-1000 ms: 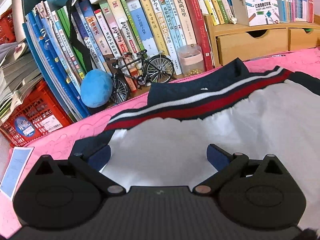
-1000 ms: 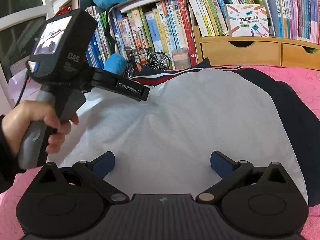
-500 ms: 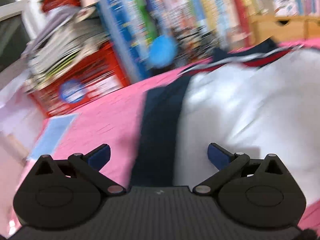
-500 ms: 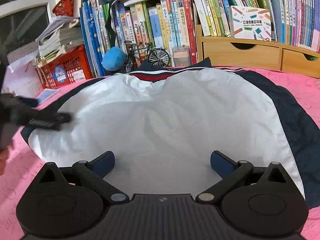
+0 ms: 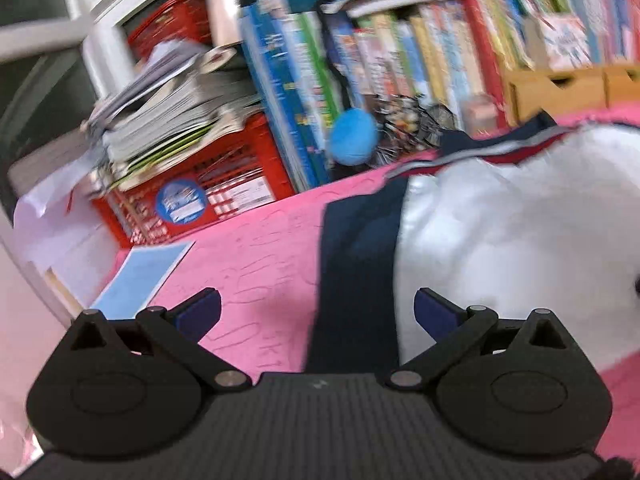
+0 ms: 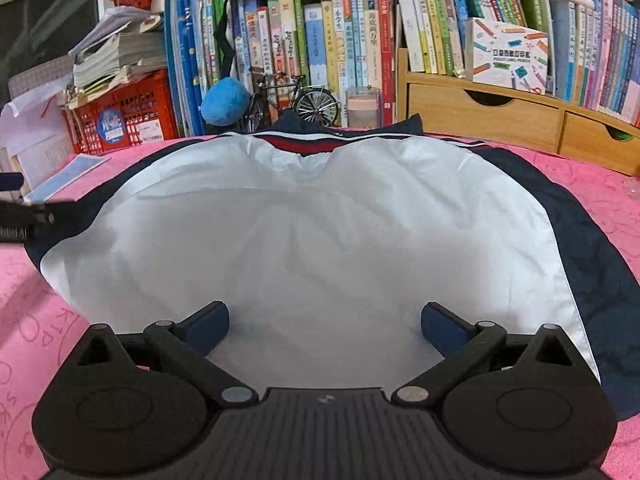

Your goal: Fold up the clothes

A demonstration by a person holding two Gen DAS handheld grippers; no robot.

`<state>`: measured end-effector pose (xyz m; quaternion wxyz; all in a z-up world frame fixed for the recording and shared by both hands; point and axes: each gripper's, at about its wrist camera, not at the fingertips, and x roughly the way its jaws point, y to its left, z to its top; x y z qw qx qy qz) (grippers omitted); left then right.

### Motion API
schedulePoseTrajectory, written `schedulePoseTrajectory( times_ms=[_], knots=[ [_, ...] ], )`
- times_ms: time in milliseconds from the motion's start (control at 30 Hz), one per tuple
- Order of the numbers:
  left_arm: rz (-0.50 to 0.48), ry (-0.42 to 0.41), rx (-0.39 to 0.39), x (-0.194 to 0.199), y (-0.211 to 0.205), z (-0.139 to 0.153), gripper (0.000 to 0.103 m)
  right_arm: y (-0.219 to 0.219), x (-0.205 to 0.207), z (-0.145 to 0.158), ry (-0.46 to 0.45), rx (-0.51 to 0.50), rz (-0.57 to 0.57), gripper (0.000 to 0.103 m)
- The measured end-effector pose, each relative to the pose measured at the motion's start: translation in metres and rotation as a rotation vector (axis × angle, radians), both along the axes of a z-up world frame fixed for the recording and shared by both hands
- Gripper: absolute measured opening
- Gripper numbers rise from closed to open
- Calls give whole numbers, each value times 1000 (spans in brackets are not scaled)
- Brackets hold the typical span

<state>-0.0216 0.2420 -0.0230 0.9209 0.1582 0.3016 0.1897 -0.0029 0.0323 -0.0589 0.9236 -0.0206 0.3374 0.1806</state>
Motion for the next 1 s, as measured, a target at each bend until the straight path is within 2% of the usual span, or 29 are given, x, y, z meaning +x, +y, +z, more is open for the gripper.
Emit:
schedulePoseTrajectory(
  times_ms=[33,100,200,267,300,467,533,633,833,1000],
  knots=[
    [8,19,21,2,-2,-7,103,2,-3,2,3,13,-22,103],
    [32,61,40,3,1,-22,103,16,-13,10,6,57,31,103],
    [24,47,12,-10,11,-28,103,57,-34,14,-73,-82,168,103],
    [39,44,7,-16,15,-29,103,78,-44,10,-110,-193,223,103],
    [48,40,15,-17,16,-30,103,81,-45,7,-107,-211,237,103],
    [51,13,0,-22,21,-32,103,23,-29,8,-3,-88,141,103],
    [51,13,-22,-22,25,-31,103,-12,-30,9,9,-22,148,103],
    [50,12,-60,-23,30,-30,103,-47,-36,13,-28,-133,26,103],
    [50,13,-98,-23,34,-29,103,-151,-26,22,25,-94,-302,103],
    [51,12,-93,-23,33,-29,103,-186,-30,26,51,-97,-449,99]
  ],
)
